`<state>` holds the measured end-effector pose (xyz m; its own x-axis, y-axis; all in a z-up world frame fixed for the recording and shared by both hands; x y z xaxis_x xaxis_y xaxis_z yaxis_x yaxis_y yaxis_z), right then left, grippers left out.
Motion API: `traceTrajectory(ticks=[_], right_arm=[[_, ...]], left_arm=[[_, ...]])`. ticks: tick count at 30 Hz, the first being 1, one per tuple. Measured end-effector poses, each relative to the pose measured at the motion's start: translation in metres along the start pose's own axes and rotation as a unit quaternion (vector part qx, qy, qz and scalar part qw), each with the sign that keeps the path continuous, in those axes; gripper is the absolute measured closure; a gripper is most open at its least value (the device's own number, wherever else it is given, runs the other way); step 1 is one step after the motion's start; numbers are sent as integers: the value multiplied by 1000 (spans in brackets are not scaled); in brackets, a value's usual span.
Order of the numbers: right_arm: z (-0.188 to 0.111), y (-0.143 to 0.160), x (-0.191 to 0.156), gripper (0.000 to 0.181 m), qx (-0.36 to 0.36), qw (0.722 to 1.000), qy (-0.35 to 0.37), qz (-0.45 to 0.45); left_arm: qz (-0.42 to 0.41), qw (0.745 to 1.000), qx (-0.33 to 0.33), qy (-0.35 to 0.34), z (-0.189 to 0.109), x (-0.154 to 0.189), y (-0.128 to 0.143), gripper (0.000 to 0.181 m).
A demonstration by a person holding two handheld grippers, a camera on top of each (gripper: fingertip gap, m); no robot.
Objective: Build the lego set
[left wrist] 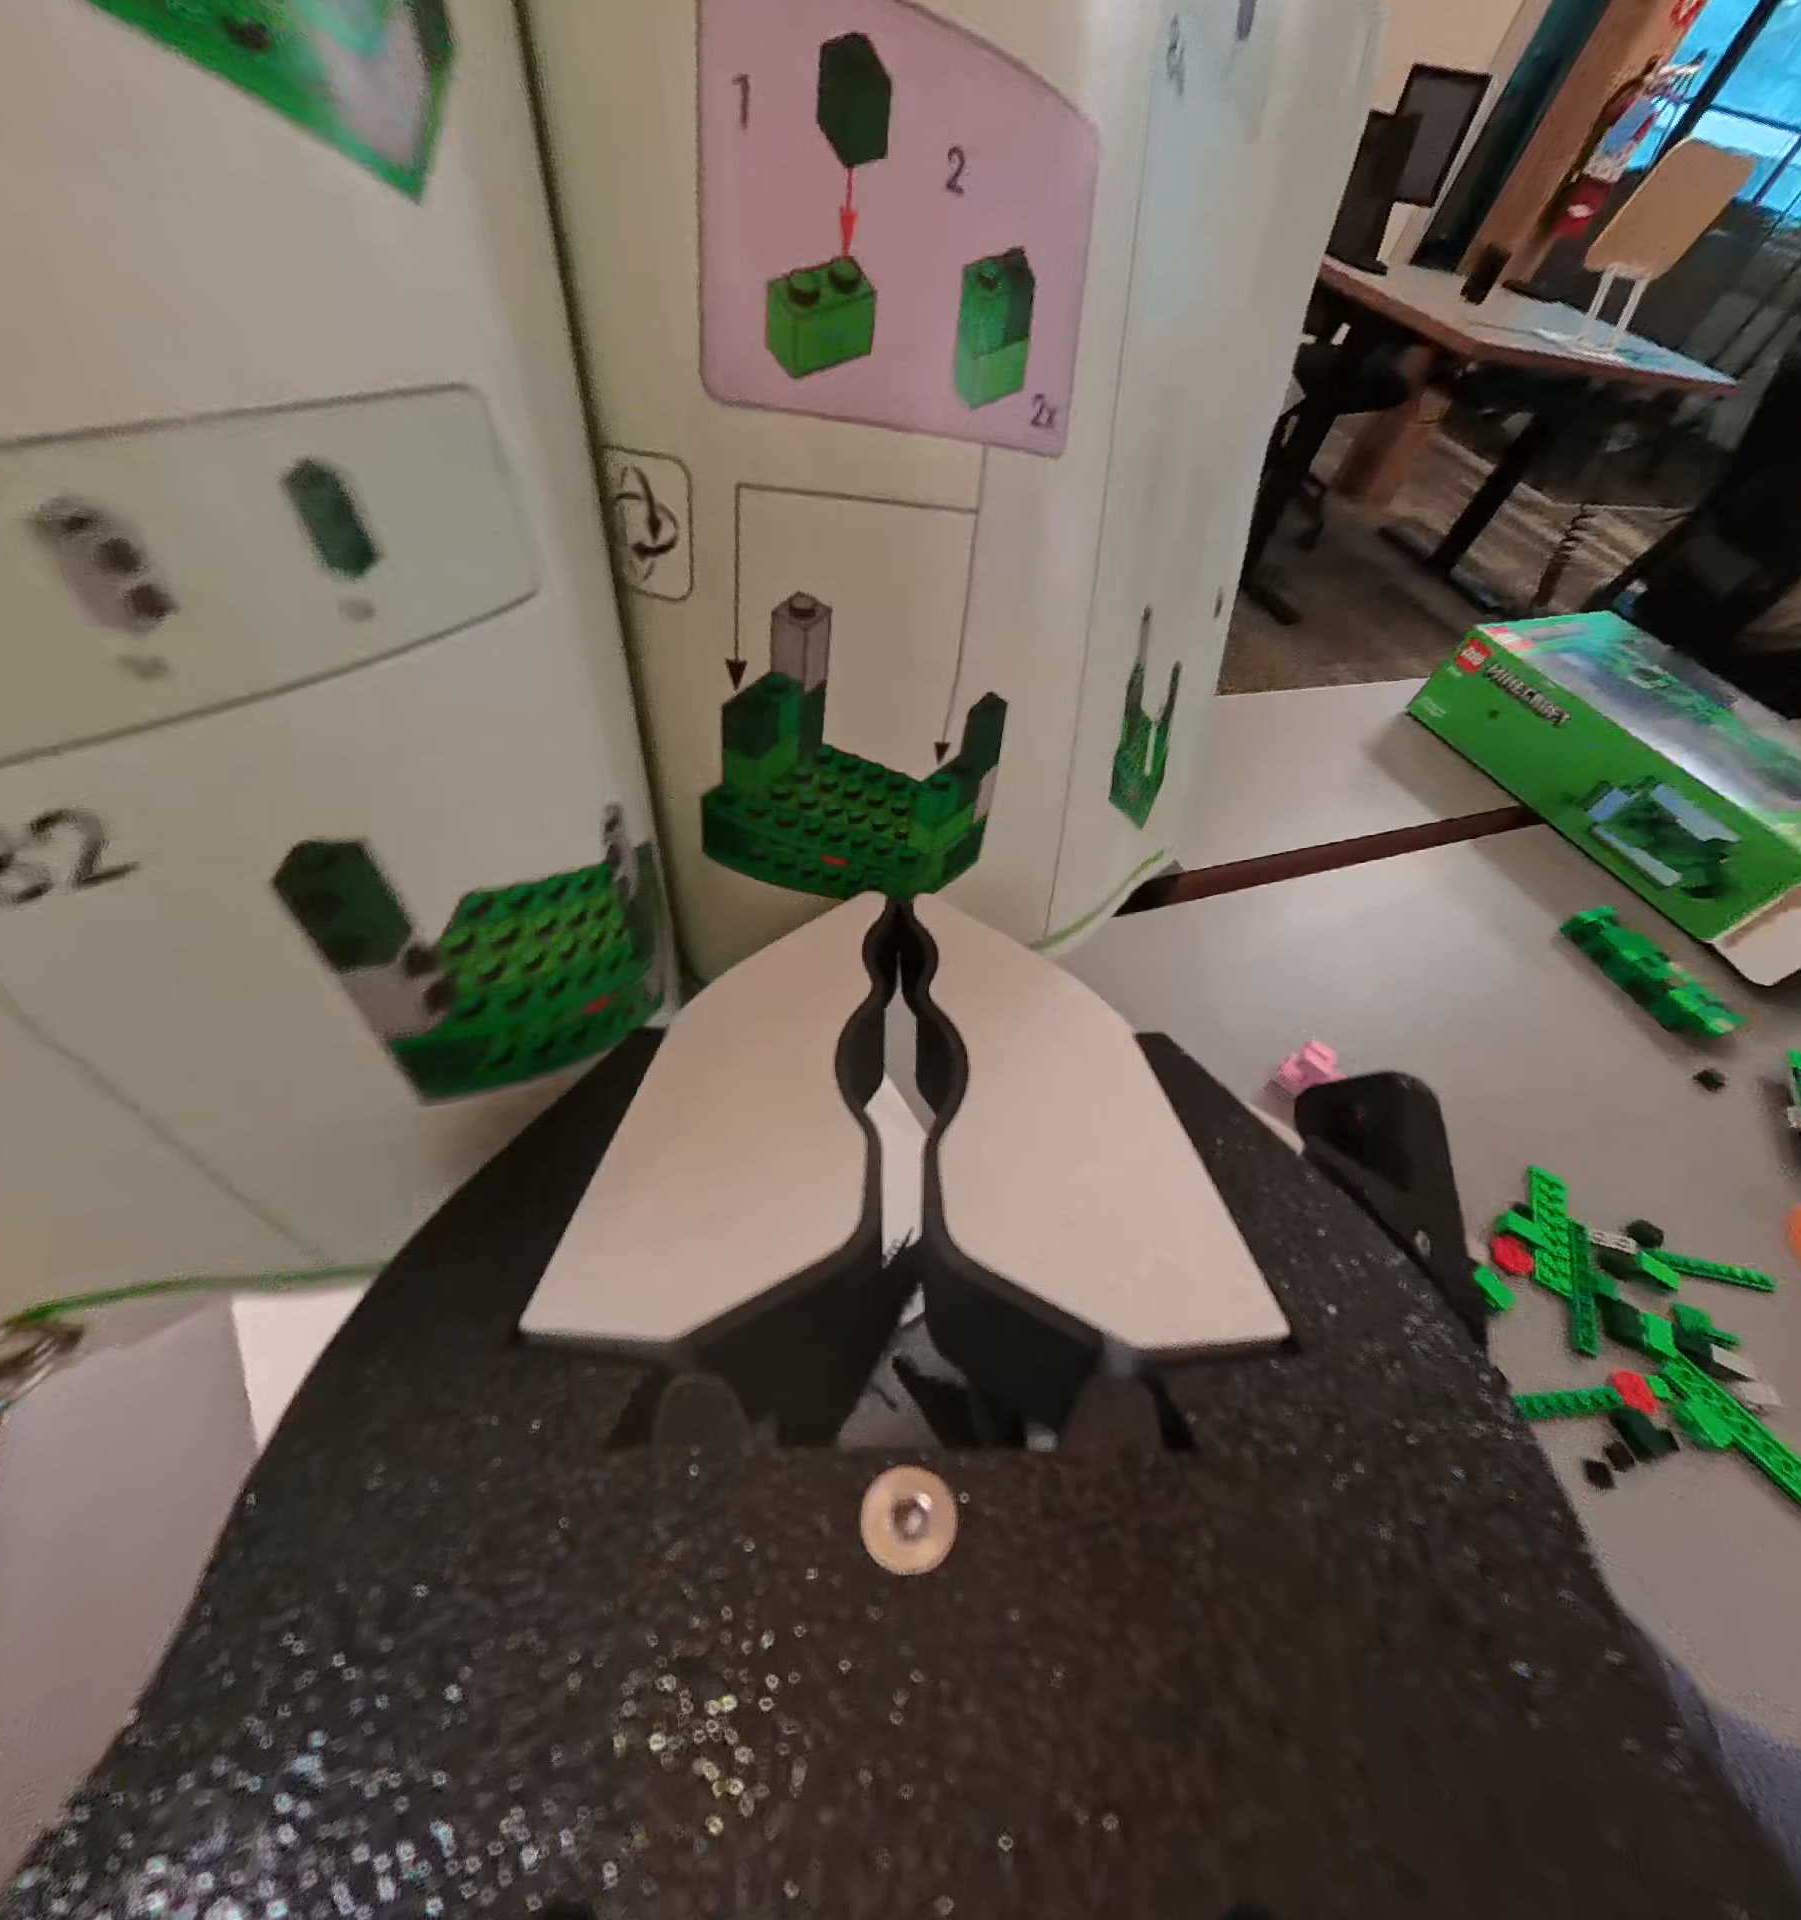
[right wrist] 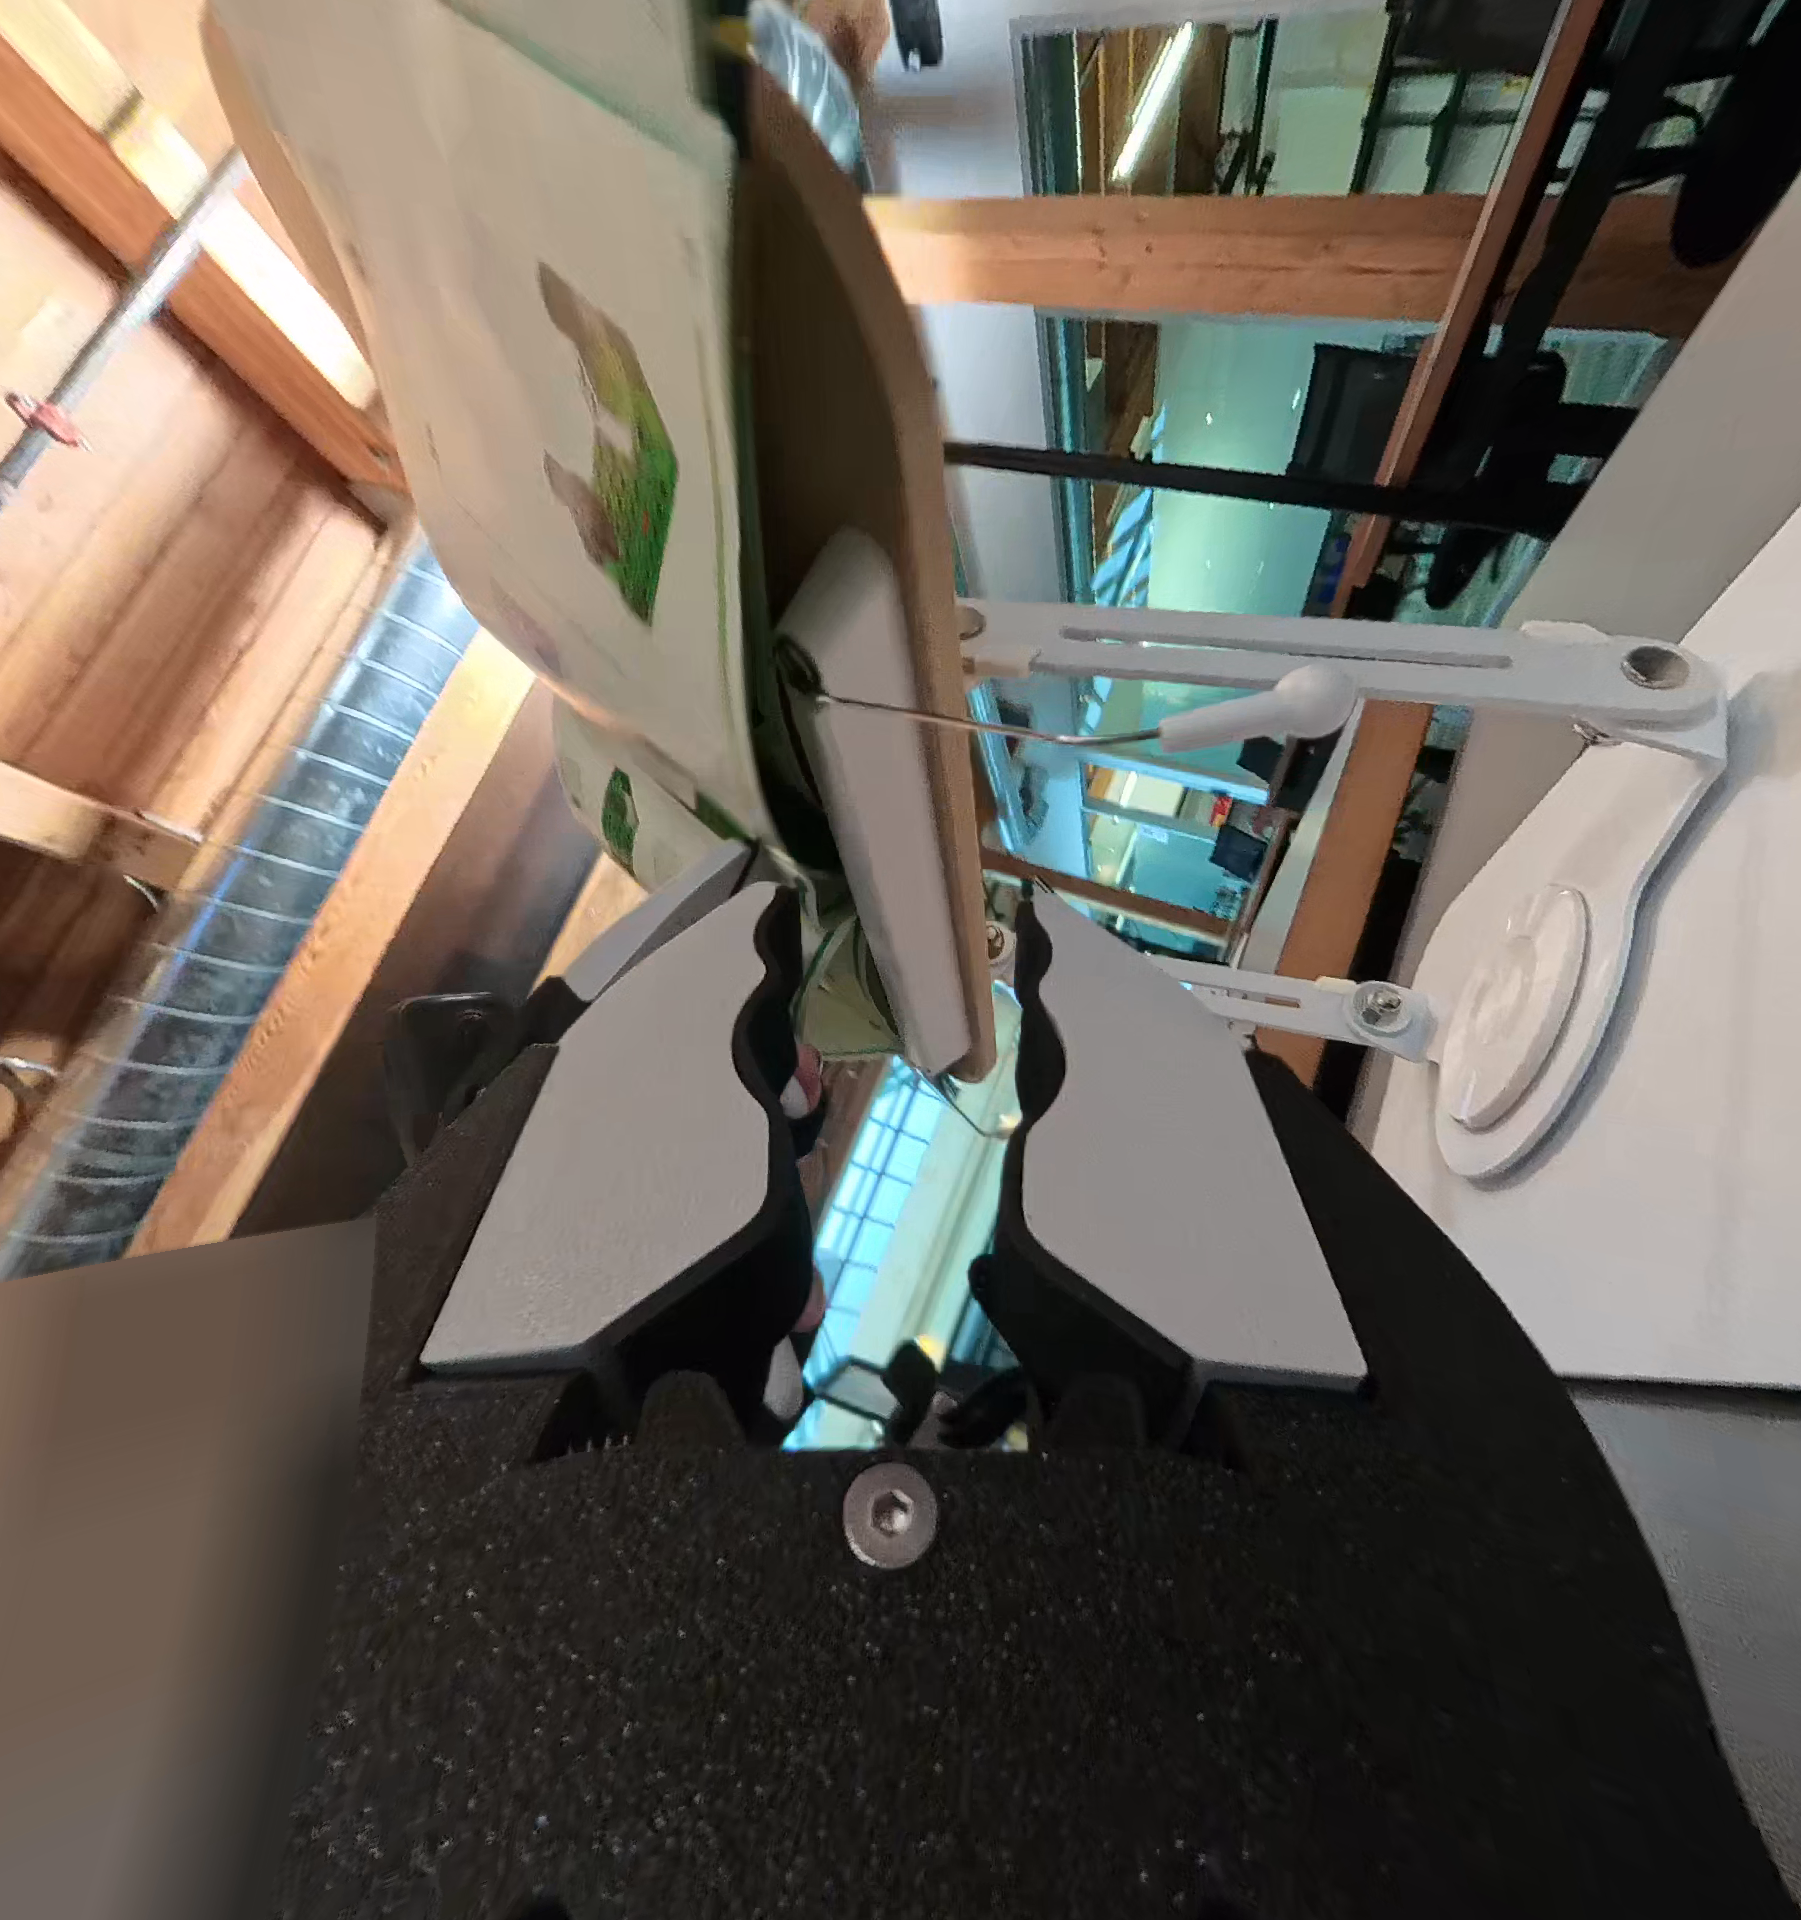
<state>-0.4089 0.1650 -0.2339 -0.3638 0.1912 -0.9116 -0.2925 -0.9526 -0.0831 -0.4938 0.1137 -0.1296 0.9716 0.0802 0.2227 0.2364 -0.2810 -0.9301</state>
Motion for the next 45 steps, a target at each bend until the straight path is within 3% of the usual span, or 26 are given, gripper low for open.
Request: traceTrajectory(ticks=[3,7,16,23,29,32,36,39,45], right_arm=[[2,-1,3,143,28,999,-14,27],[7,-9,-1,146,61,997,-37,32],[19,-20,8,150,90,990,-46,96],[8,-36,-6,160,154,983,-97,24],[12,-40,-16,170,138,981,-136,-4],[7,-28,-20,155,124,985,-122,6],[-7,-7,-8,162,147,985,-57,74],[0,-2,-2,155,146,977,-58,142],[19,-17,9,147,193,961,-20,195]], left_arm=[[-3,1000,-8,-1,21,4,-2,181],[-38,999,27,7,39,5,-7,181],[-53,998,43,-6,47,1,-6,181],[-50,998,38,-8,48,1,-6,181],[-56,998,40,-5,48,1,-6,181],[-54,998,40,-5,48,1,-7,181],[-53,998,39,-3,48,1,-7,181],[-52,998,39,-5,48,1,-7,181],[-50,998,35,-4,49,2,-5,181]])
Point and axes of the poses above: each gripper's, where its closed fingertips meet, z out along the fingers, y out of its underside, x = y × z across the jaws, the point moved 6 cm from there along -z, back along the fingers, and after that the axes turned 3 degrees about y, right-handed, at the moved point
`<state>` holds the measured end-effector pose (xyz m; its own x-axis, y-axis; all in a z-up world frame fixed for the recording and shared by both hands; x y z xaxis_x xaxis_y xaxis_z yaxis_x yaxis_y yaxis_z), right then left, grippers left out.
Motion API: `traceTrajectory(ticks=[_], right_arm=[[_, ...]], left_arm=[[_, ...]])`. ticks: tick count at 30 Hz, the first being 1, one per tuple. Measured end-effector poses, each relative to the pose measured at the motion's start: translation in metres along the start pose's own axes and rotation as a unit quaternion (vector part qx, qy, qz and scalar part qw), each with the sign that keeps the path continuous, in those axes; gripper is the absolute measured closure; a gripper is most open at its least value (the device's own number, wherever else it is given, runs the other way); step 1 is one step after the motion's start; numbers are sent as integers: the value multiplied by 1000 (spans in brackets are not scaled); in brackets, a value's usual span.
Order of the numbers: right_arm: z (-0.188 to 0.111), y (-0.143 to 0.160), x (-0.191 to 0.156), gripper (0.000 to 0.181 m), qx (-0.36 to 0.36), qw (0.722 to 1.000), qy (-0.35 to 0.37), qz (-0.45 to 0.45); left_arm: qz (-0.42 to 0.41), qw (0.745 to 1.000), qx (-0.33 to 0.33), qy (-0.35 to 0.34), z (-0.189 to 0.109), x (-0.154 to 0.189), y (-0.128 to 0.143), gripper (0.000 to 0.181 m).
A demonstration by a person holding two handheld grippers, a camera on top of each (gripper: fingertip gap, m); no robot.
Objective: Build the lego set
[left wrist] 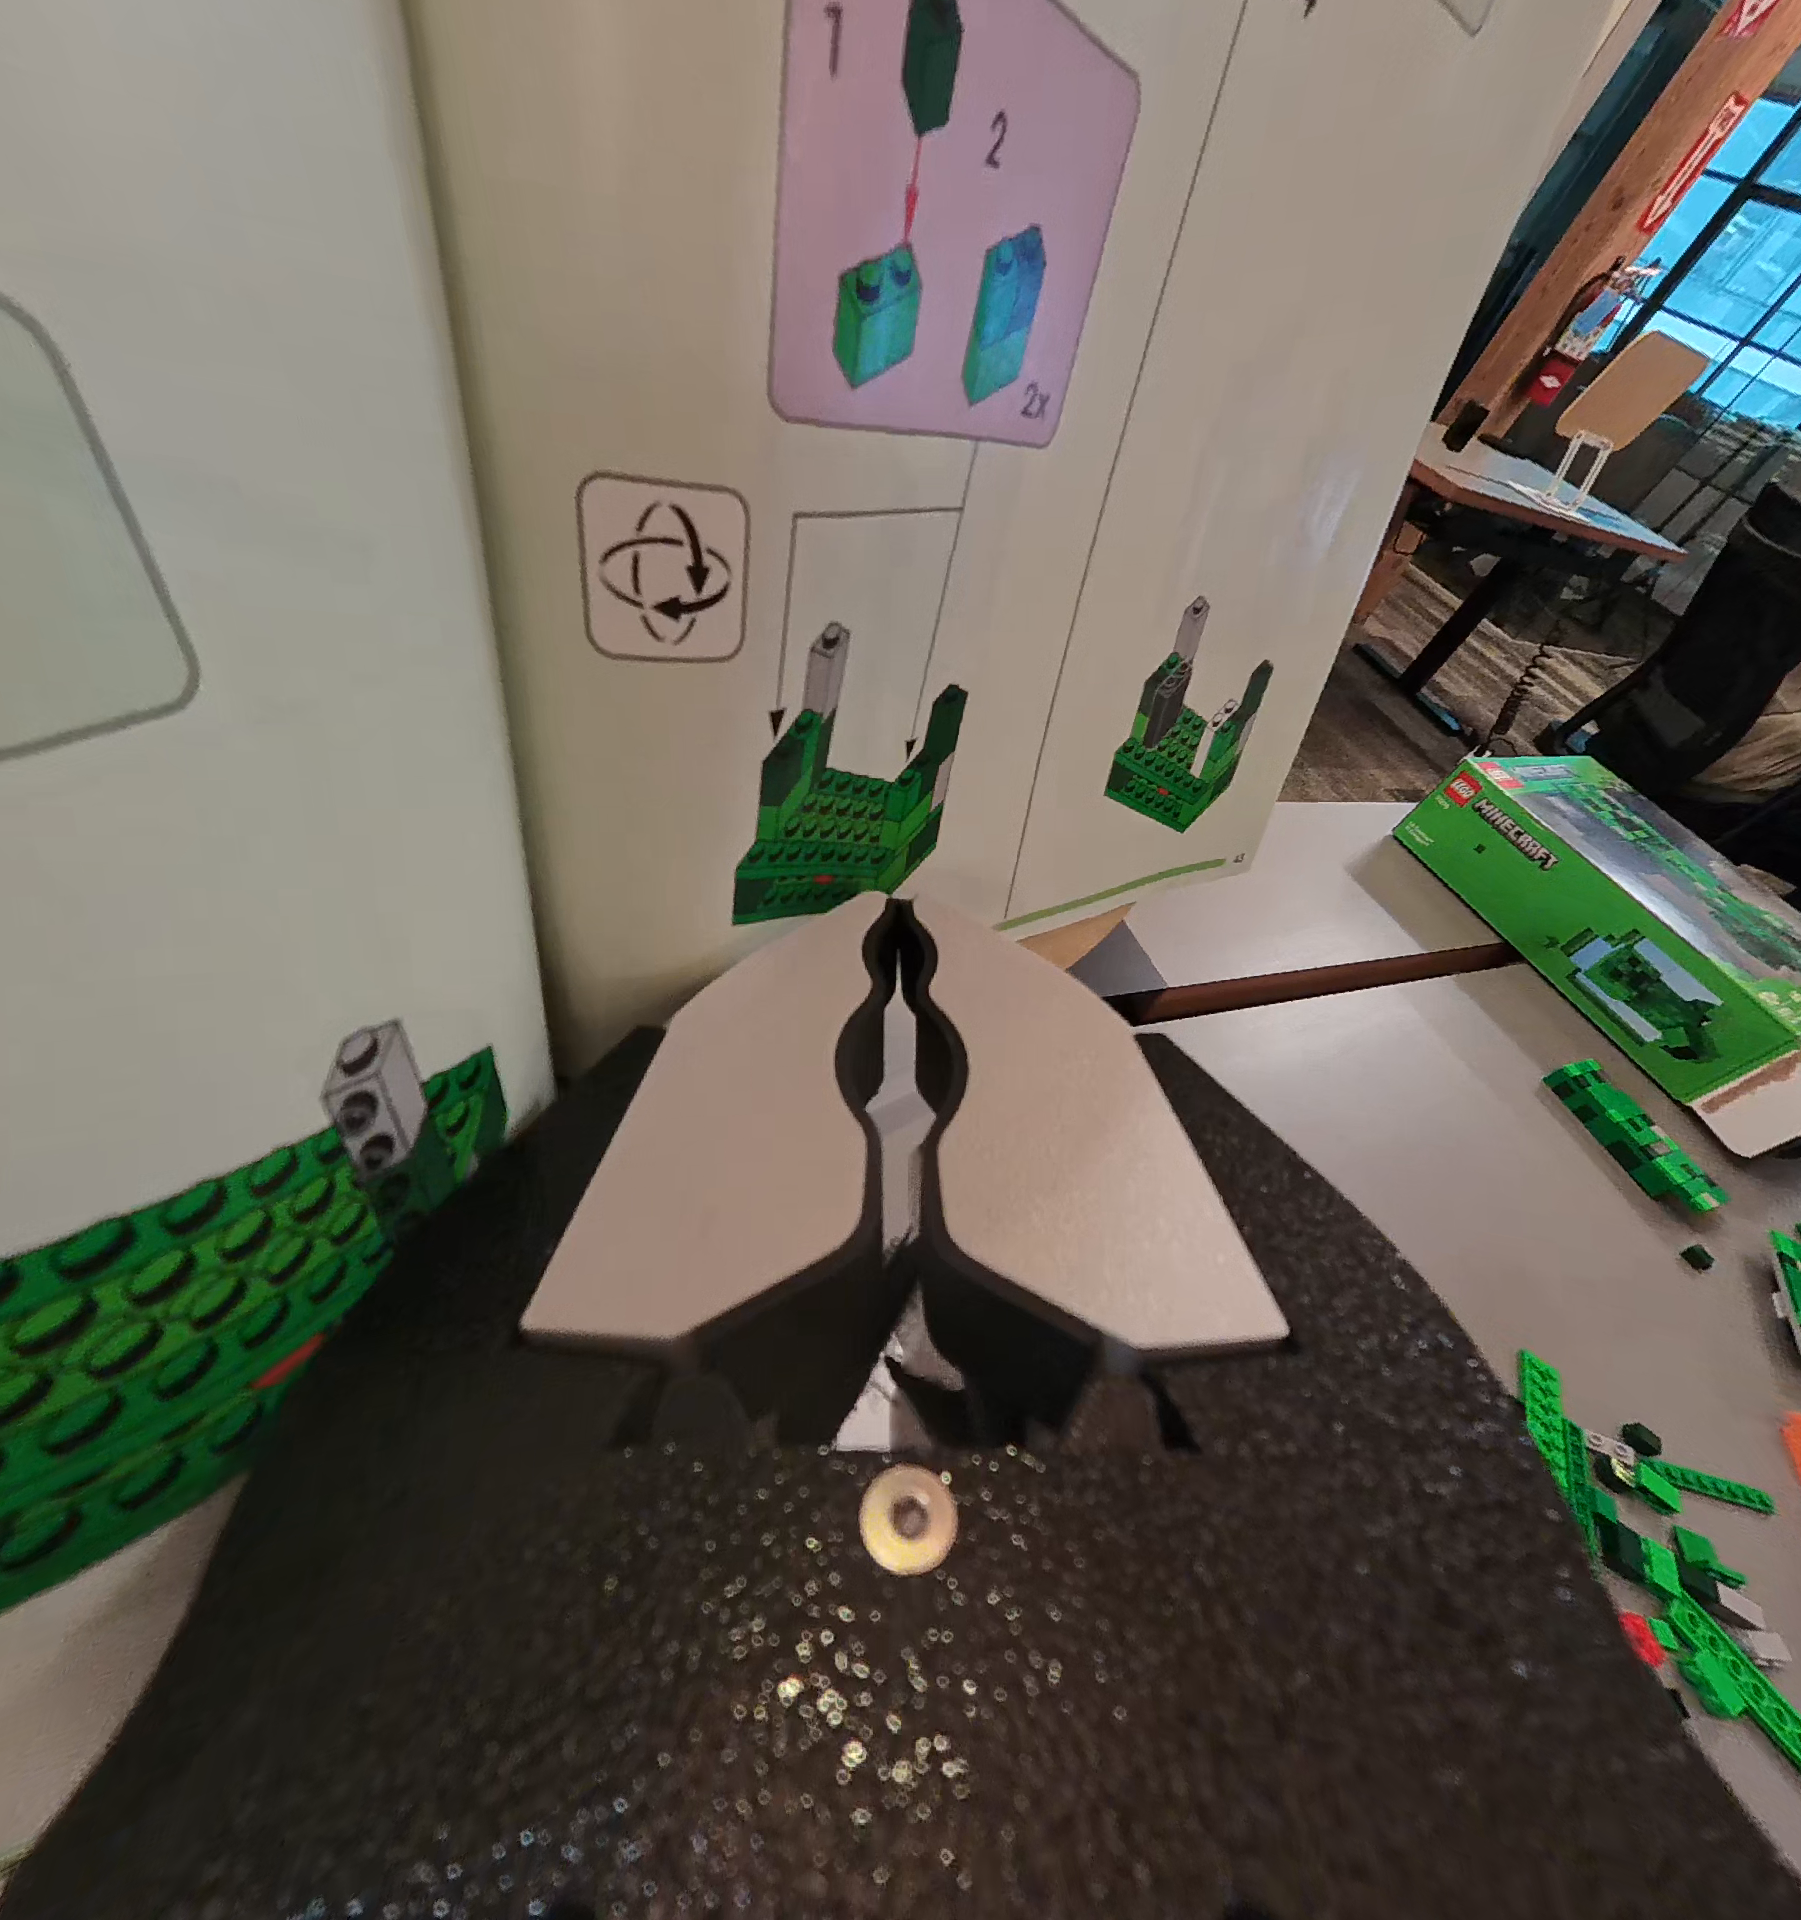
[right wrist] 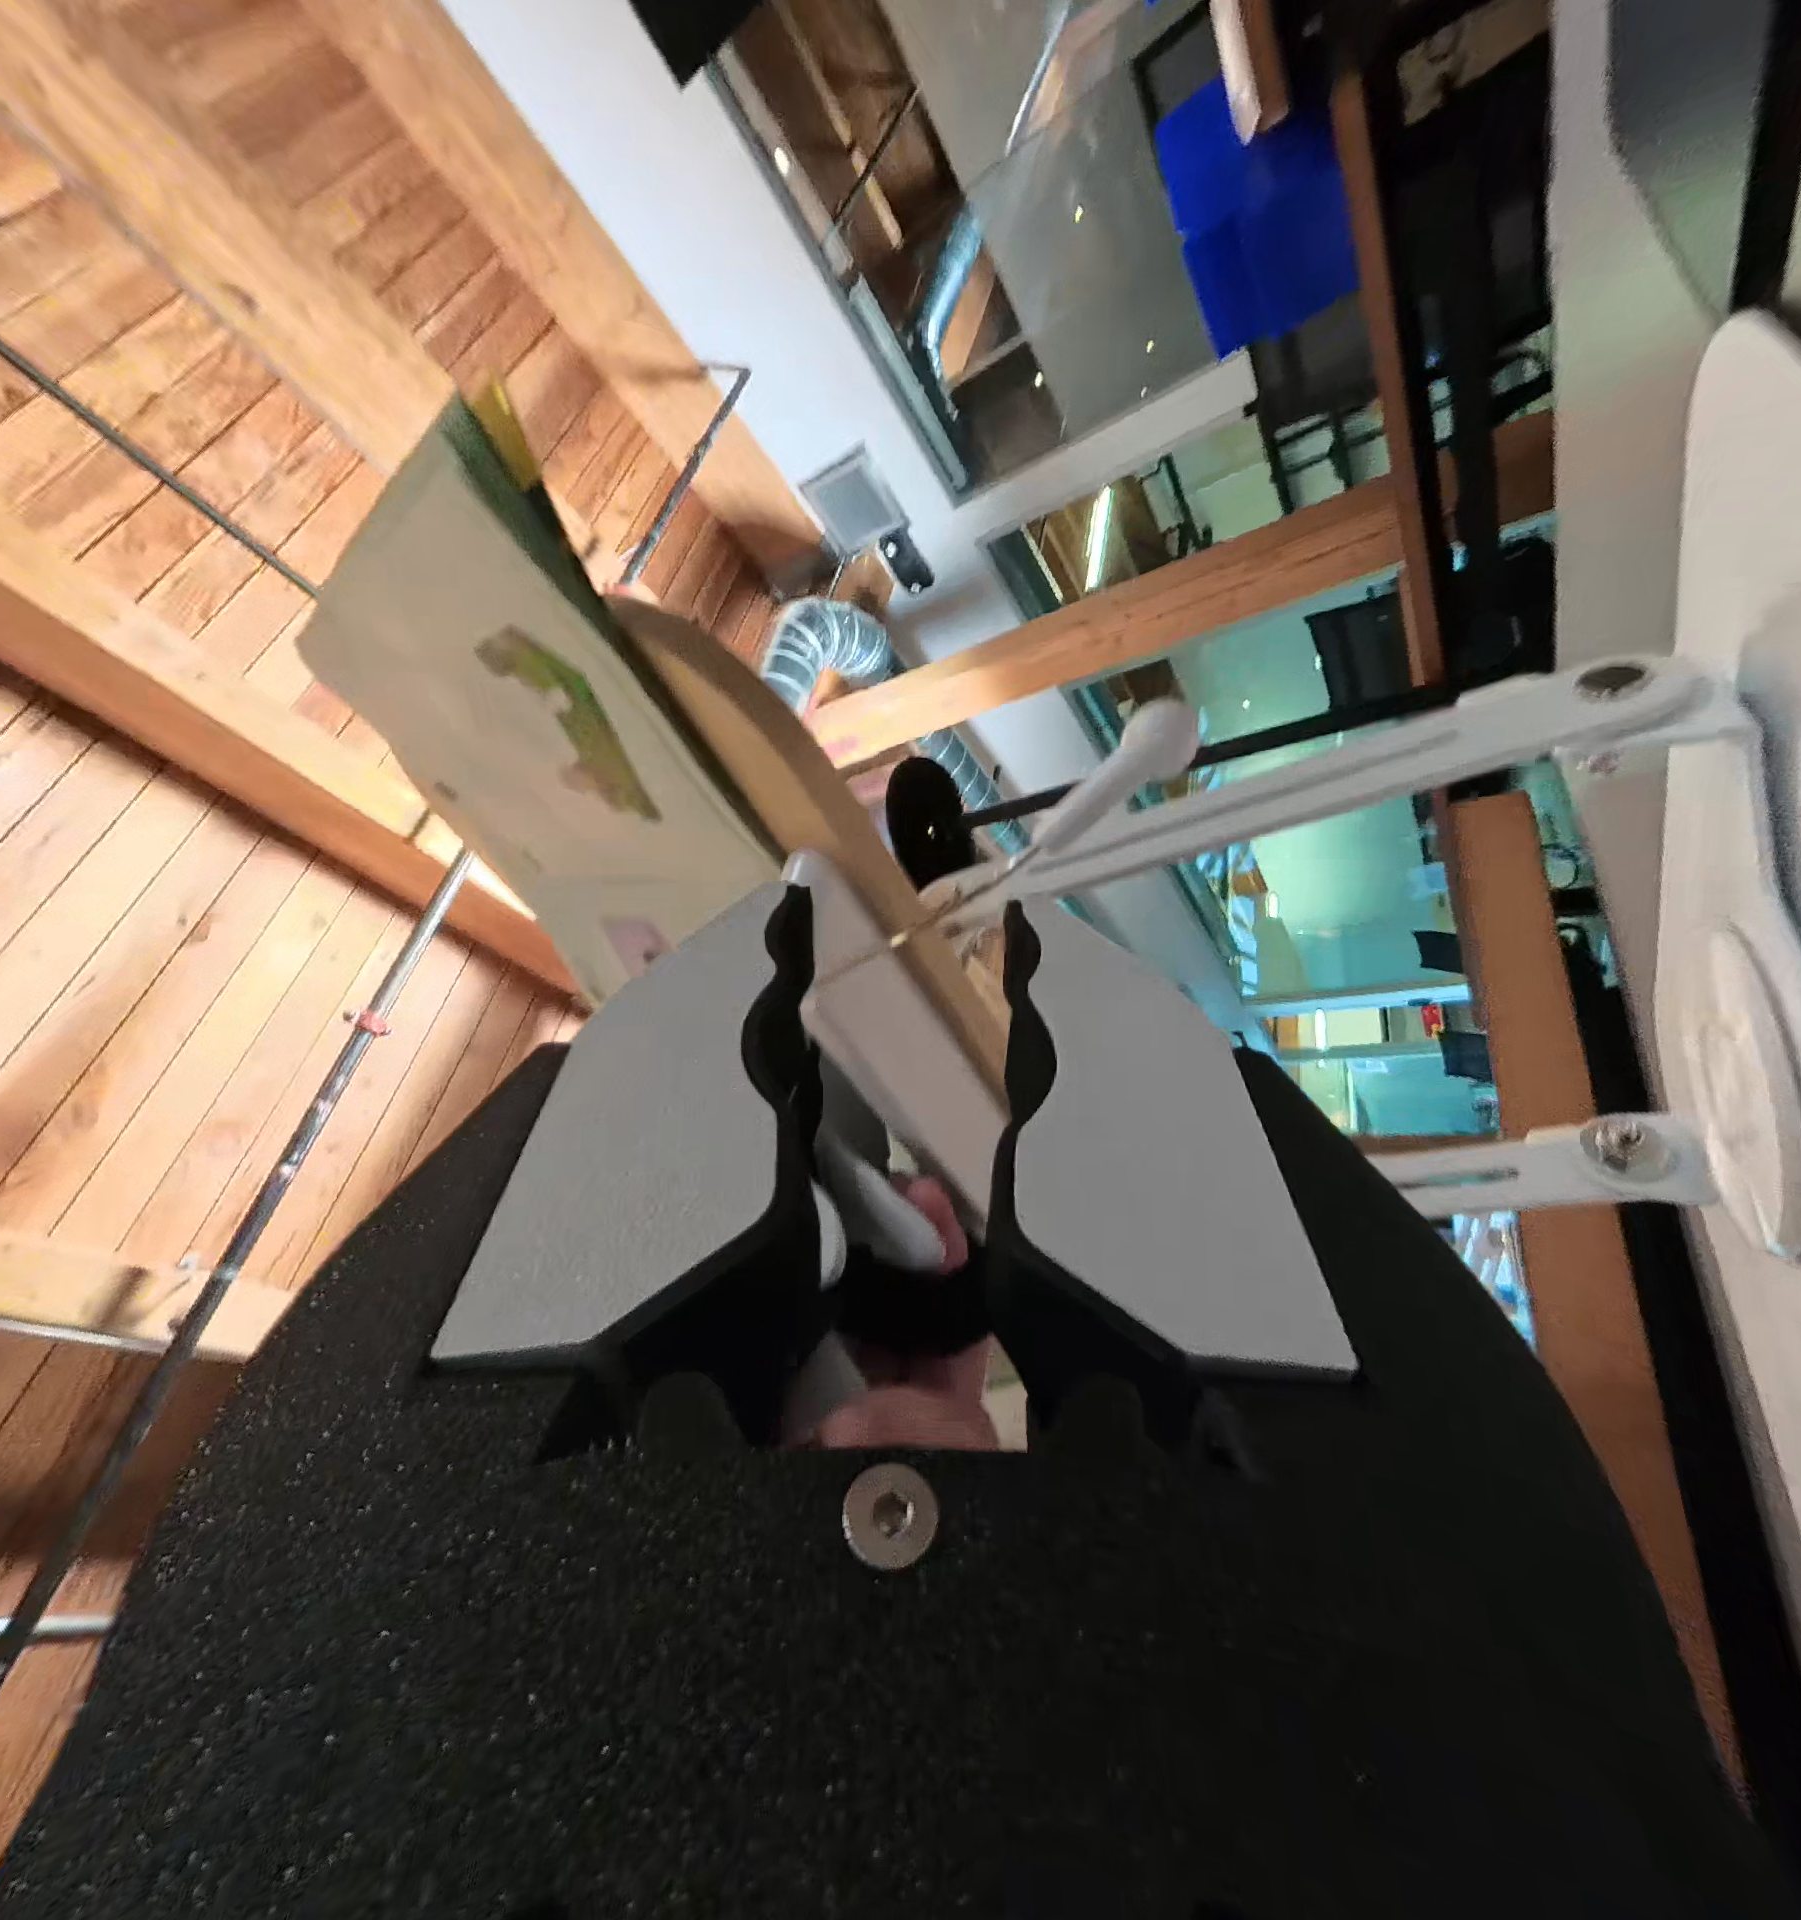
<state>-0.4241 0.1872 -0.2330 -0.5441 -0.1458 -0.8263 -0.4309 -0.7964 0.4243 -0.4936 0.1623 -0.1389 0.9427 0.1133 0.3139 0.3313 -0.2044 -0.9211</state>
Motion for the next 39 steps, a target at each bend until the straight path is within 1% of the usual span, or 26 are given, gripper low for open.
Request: traceTrajectory(ticks=[1,2,3,4,7,10,13,17,20,23,25,27,30,32,34,35,36,39], right_arm=[[3,-4,1,150,8,1000,4,-2],[6,-8,1,157,12,1000,5,-7],[7,-11,1,169,14,1000,4,-16],[8,-14,-2,176,17,999,-6,-29],[10,-20,-19,181,25,995,-54,-79],[14,-22,-32,181,17,985,-58,-163],[16,-22,-42,181,-2,964,-61,-260],[24,-21,-55,181,-39,925,-70,-372],[32,-16,-64,181,-75,887,-74,-449],[43,-13,-70,181,-122,858,-43,-497],[46,-11,-76,172,-153,849,-17,-506],[44,-10,-83,162,-160,844,0,-512],[36,-11,-94,151,-155,833,29,-531],[24,-15,-104,148,-149,821,40,-550],[6,-21,-119,144,-137,804,45,-577],[-4,-23,-128,142,-139,796,41,-588],[-14,-24,-139,141,-145,789,35,-596],[-53,-21,-177,140,-167,760,2,-628]], left_arm=[[0,1000,1,1,0,0,0,181],[1,1000,1,1,0,0,0,181],[2,1000,2,2,0,0,0,181],[1,1000,4,2,0,0,0,181],[-1,1000,5,1,0,0,0,181],[4,1000,1,0,1,0,0,181],[4,1000,1,-2,1,0,0,181],[4,1000,1,-4,1,0,0,181],[8,1000,3,-3,1,1,0,181],[6,1000,5,1,0,0,0,181],[6,1000,6,2,1,0,0,181],[5,1000,10,1,1,0,1,181],[-1,1000,16,10,1,2,3,181],[-3,999,3,35,-1,8,9,181],[14,998,-10,54,-12,17,17,181],[33,997,-10,62,-22,22,20,181],[56,996,-10,72,-36,27,24,163],[98,991,-10,87,-86,39,39,138]])
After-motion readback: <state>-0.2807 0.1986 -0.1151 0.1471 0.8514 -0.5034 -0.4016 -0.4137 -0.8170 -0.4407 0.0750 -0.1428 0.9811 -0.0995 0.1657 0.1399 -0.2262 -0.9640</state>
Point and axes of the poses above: each gripper's, where its closed fingertips meet, z out along the fingers, y out of its underside, x = y × z across the jaws, the point moved 6 cm from there along -z, back along the fingers, and after that the axes turned 3 degrees about y, right-handed, at the moved point
